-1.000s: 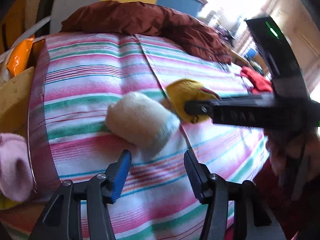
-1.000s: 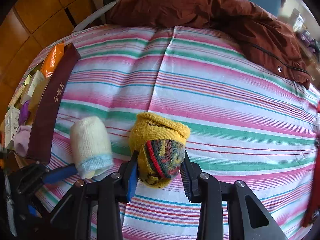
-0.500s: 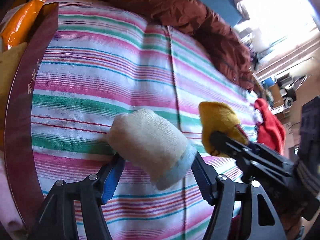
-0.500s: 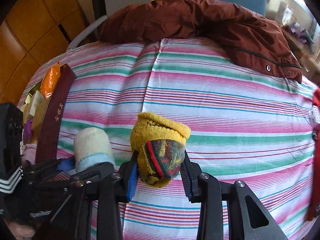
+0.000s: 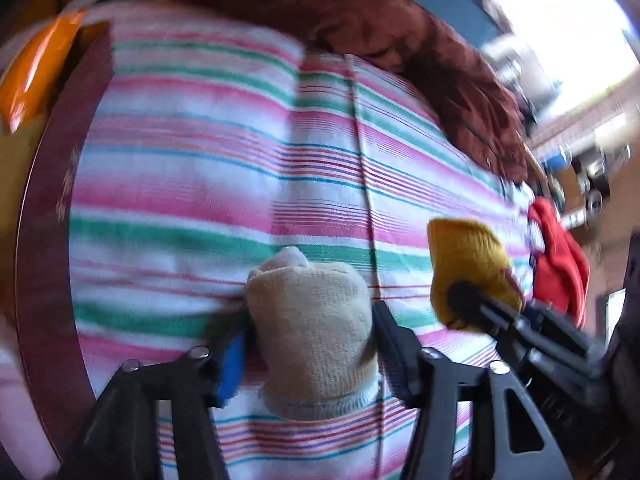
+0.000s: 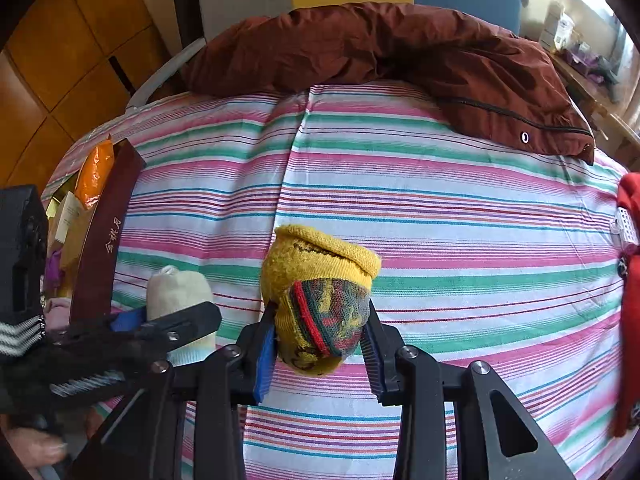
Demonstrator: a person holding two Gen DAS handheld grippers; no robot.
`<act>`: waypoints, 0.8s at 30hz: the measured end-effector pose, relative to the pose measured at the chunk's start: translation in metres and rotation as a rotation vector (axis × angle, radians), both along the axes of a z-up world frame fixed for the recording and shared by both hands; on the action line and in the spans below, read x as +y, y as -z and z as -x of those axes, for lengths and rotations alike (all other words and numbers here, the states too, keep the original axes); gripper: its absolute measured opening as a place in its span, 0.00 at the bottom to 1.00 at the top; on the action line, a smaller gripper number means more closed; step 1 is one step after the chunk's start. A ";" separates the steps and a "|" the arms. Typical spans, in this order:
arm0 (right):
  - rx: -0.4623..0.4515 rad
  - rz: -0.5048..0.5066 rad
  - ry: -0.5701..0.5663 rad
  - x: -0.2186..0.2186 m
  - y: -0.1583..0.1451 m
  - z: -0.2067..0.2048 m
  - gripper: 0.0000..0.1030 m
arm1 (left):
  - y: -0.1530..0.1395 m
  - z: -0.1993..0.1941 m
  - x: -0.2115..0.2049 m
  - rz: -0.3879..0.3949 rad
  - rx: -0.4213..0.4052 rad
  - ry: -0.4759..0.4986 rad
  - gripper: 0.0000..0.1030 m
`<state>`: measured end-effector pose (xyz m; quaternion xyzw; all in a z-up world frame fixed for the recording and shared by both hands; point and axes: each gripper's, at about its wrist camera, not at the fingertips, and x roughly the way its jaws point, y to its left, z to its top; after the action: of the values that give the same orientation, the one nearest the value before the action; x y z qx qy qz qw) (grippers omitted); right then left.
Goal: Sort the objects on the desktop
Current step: 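Lift both socks off the bed and turn toward the gold tray, then lower both socks into the gold tray and open both grippers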
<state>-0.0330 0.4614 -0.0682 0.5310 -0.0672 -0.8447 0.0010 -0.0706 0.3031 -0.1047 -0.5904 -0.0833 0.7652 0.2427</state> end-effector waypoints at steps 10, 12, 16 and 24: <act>0.040 -0.005 0.005 0.001 -0.006 -0.002 0.37 | -0.054 -0.040 -0.014 0.031 0.299 0.155 0.53; 0.052 -0.002 0.000 0.000 -0.008 -0.002 0.37 | -0.073 -0.050 -0.023 0.037 0.374 0.161 0.53; 0.086 0.002 -0.025 -0.007 -0.013 -0.005 0.37 | -0.098 -0.054 -0.032 0.054 0.475 0.149 0.53; 0.168 0.038 -0.107 -0.029 -0.028 -0.013 0.37 | -0.135 -0.071 -0.086 0.128 0.641 0.082 0.53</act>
<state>-0.0205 0.4322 -0.0405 0.4610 -0.0545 -0.8835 0.0620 0.0007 0.2170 0.0307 -0.3366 0.0692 0.9054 0.2496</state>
